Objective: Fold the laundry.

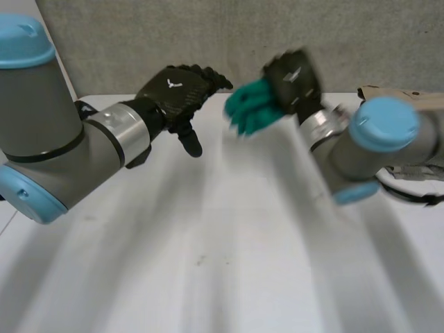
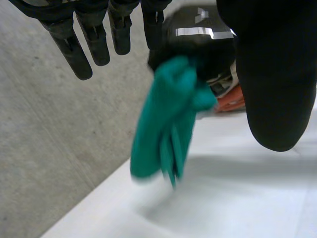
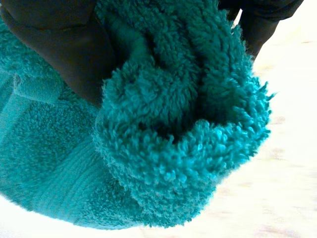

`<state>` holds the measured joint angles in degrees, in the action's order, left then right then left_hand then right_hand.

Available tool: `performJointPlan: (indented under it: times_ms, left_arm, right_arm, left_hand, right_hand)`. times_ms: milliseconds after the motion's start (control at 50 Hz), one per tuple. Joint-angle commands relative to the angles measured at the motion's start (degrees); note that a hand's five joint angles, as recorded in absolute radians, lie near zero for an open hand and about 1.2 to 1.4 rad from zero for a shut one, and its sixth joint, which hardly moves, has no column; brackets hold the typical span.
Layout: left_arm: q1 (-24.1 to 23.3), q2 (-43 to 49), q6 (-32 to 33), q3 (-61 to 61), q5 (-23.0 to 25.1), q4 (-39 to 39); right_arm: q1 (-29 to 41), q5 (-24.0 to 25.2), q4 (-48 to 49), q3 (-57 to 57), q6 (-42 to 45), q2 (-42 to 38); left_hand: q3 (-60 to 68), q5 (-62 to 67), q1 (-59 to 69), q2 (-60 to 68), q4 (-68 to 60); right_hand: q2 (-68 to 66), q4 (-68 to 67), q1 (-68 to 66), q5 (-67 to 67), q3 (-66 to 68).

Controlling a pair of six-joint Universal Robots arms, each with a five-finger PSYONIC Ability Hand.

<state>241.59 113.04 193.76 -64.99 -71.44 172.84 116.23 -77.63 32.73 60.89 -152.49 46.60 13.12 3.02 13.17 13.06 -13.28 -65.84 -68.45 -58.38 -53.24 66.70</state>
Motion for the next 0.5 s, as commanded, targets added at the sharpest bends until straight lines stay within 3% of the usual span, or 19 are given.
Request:
performJointPlan:
  times_ms: [20,180,380,500]
  left_arm:
    - [0.28,-0.8,-0.13,1.27,-0.1,0.13]
    - [-0.42,-0.8,-0.22,0.66,-0.1,0.13]
    - [-2.0,-0.45,-0.22,-0.4,-0.01,0.22]
    - [-2.53,-0.1,-0.14,-0.4,-0.01,0.22]
  right_arm:
    - [-11.61,-3.84,3.65,-7.17,-4.38,2.44]
    - [-25.95,-1.57,4.28,-9.91,-9.14,0.08]
    - [-37.03,12.84,0.42,-7.55,-9.14,-10.37]
    - [-39.41,18.3,-3.28,-5.17,-8.53,-11.62]
  left_hand:
    - [2.14,2.24,2.09,2.2,-1.98]
    - [2.14,2.24,2.09,2.2,-1.98]
    - [1.97,2.07,1.92,2.03,-1.81]
    - [2.13,2.24,2.09,2.19,-1.97]
  right_hand:
    - [-14.16,-11.55,-21.62,-16.76,13.3]
    - [-14.16,-11.55,-21.62,-16.76,13.3]
    - [-14.16,-11.55,-21.62,-16.76,13.3]
    - [-14.16,-11.55,-21.62,-16.76,13.3]
